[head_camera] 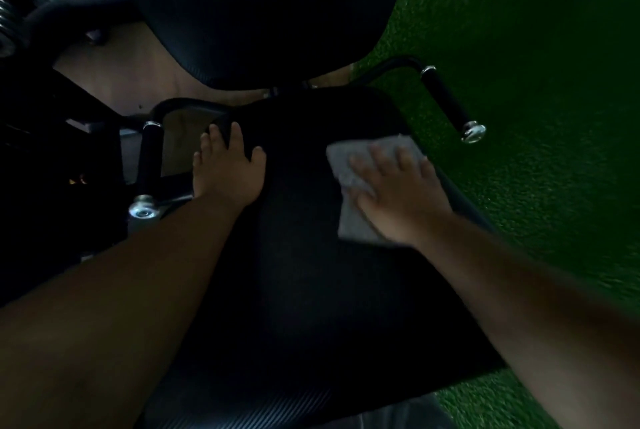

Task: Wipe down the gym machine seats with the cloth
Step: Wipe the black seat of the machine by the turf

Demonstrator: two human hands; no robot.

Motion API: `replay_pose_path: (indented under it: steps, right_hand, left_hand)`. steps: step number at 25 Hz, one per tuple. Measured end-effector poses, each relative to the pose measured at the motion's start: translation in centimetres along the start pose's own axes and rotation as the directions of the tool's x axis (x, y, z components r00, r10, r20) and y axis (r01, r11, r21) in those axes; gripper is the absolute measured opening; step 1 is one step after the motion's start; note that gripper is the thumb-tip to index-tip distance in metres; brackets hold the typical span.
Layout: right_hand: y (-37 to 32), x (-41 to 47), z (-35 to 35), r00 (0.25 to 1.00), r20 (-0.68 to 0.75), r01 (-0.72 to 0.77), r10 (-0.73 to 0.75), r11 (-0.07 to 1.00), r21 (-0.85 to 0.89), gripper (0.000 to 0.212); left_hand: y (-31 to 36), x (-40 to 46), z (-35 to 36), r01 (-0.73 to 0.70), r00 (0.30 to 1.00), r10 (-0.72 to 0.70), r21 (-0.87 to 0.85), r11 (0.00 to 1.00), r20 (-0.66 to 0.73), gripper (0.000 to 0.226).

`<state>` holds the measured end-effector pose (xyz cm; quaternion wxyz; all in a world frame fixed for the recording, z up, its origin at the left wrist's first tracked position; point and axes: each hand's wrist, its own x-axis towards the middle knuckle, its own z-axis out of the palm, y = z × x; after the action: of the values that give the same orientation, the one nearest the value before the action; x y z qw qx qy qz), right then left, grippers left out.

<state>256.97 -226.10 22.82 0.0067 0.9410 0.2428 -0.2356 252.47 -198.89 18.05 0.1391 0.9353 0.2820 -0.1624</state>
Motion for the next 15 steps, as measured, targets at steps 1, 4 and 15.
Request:
replay_pose_path:
  steps: [1, 4, 15]
  right_hand:
    - [-0.6, 3.2, -0.3, 0.997, -0.004, -0.077, 0.077, 0.997, 0.027, 0.059]
    - [-6.4, 6.8, -0.2, 0.997, 0.023, -0.071, 0.071, 0.997, 0.016, 0.059]
    - [1.5, -1.8, 0.0, 0.98, 0.026, -0.2, 0.199, 0.978, 0.056, 0.067]
  left_hand:
    - [0.0, 0.0, 0.1, 0.002, 1.0, -0.002, 0.001, 1.0, -0.001, 0.071]
    - [-0.4, 0.4, 0.3, 0.004, 1.0, -0.004, -0.001, 1.0, -0.007, 0.071]
    - [1.8, -6.2, -1.3, -0.401, 0.916, 0.401, 0.019, 0.916, -0.01, 0.057]
